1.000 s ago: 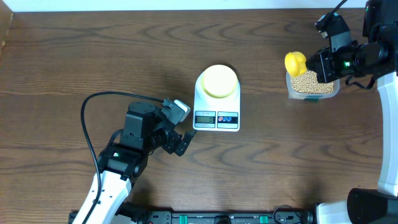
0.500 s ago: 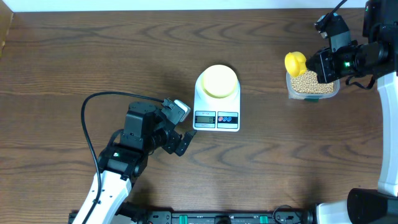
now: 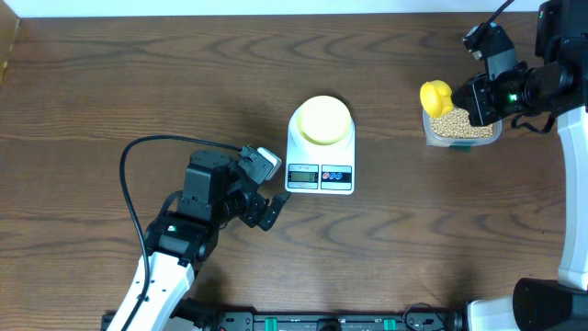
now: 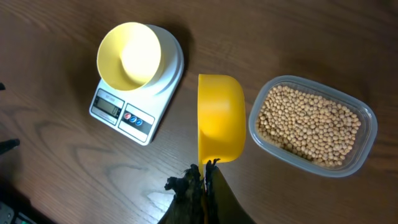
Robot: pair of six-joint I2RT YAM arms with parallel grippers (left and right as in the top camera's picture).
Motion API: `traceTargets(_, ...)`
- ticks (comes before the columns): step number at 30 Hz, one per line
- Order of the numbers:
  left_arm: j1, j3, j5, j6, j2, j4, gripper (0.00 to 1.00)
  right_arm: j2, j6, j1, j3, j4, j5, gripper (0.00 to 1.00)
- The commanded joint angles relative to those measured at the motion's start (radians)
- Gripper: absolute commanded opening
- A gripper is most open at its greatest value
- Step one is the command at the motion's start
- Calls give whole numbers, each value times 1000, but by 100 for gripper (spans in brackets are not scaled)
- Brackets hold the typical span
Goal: Scoop item into bowl and weigh 50g on scale
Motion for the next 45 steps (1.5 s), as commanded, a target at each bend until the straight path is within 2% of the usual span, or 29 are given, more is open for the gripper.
traceTargets(1, 4, 3, -6, 14, 3, 0, 98, -2, -18, -2, 15, 10, -14, 1)
traceTargets(7, 4, 3, -6, 14, 3, 0, 98, -2, -17, -2, 15, 10, -14, 1)
traceTargets(12, 4, 3, -6, 14, 3, 0, 98, -2, -5, -2, 15, 35, -100, 1)
traceTargets(19, 4, 3, -6, 14, 3, 0, 98, -2, 10, -2, 15, 55, -30, 1)
traceTargets(21, 4, 3, -6, 14, 3, 0, 98, -2, 91, -3, 15, 88, 26, 1)
traceTargets(23, 4, 3, -6, 14, 3, 0, 98, -2, 237, -14, 18, 113, 98, 1)
traceTargets(29, 4, 3, -6, 14, 3, 0, 98, 9, 413, -80, 30, 122, 103, 1)
traceTargets(35, 4, 3, -6, 14, 3, 0, 98, 48, 455, -103, 31, 91, 138, 1)
traceTargets(39, 4, 3, -6, 14, 3, 0, 98, 80, 455, -103, 31, -37, 206, 1)
traceTargets(45, 4, 3, -6, 14, 3, 1, 98, 86, 455, -103, 45, -45, 247, 1)
